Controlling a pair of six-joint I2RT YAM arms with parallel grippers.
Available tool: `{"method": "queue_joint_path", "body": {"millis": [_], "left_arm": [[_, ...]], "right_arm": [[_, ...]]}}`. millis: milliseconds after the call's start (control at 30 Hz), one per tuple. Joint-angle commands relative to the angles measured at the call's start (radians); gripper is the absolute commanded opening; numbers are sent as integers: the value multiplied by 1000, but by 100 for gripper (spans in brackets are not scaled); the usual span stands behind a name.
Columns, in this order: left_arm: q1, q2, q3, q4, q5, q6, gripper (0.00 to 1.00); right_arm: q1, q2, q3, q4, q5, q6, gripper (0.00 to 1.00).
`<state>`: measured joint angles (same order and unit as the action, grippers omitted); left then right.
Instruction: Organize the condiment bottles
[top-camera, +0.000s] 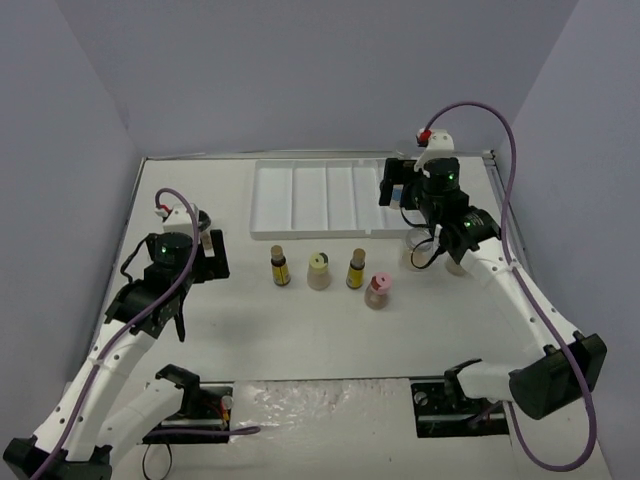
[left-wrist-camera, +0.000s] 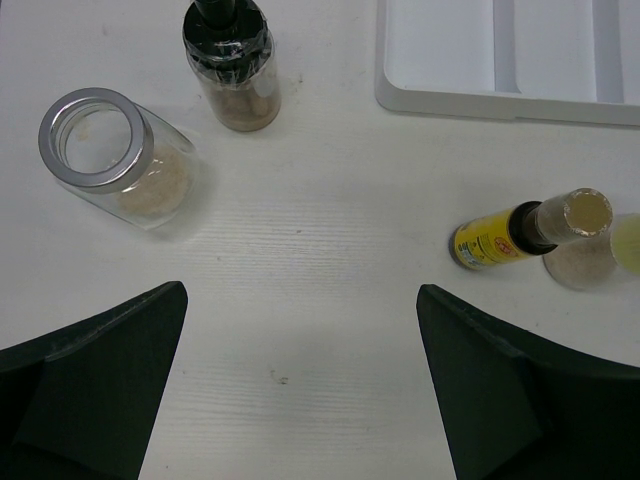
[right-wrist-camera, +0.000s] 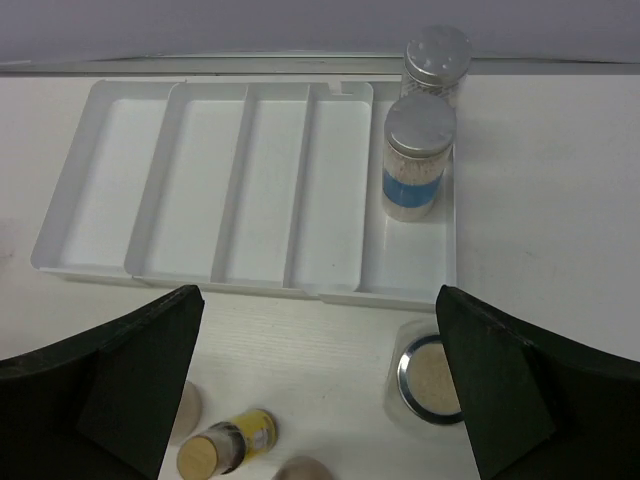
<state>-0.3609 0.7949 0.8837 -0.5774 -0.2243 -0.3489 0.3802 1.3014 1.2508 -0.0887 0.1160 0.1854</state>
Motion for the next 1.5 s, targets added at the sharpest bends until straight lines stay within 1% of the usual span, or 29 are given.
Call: {"method": "queue_joint_path", "body": {"millis": [0,133,267,433,767,967,1133,1300,1367,1467], "left_arm": [[11,10,12,57,11,-4,97],[20,12,12,64,20,-6,97],[34,15,9,69,35,-10,97],[36,19,8,71,33,-10,97],[37,21,5,74,36,-9,97],[39,25,6,76,41,-9,97],[45,32,6,77,52,-10,97],[46,30,4,77,49,-10,97],[46,29,4,77,50,-10,97],[46,30,5,77,51,-10,97]], "right_arm": [[-1,-129,-194,-49,-36,58,99],[20,-190,-317,-58,-129,68,98],[55,-231,-410,-57,-177,58,97],[90,-230,-459,-63,-200,50,97],[214,-139,-464,-63,-80,106,97],[247,-112,-477,-78,-14,155,95],[256,-77,-490,-77,20,184,91],[257,-58,-495,-77,31,189,83],[257,-54,-499,-78,29,191,79],[258,-62,-507,-80,29,194,69]]}}
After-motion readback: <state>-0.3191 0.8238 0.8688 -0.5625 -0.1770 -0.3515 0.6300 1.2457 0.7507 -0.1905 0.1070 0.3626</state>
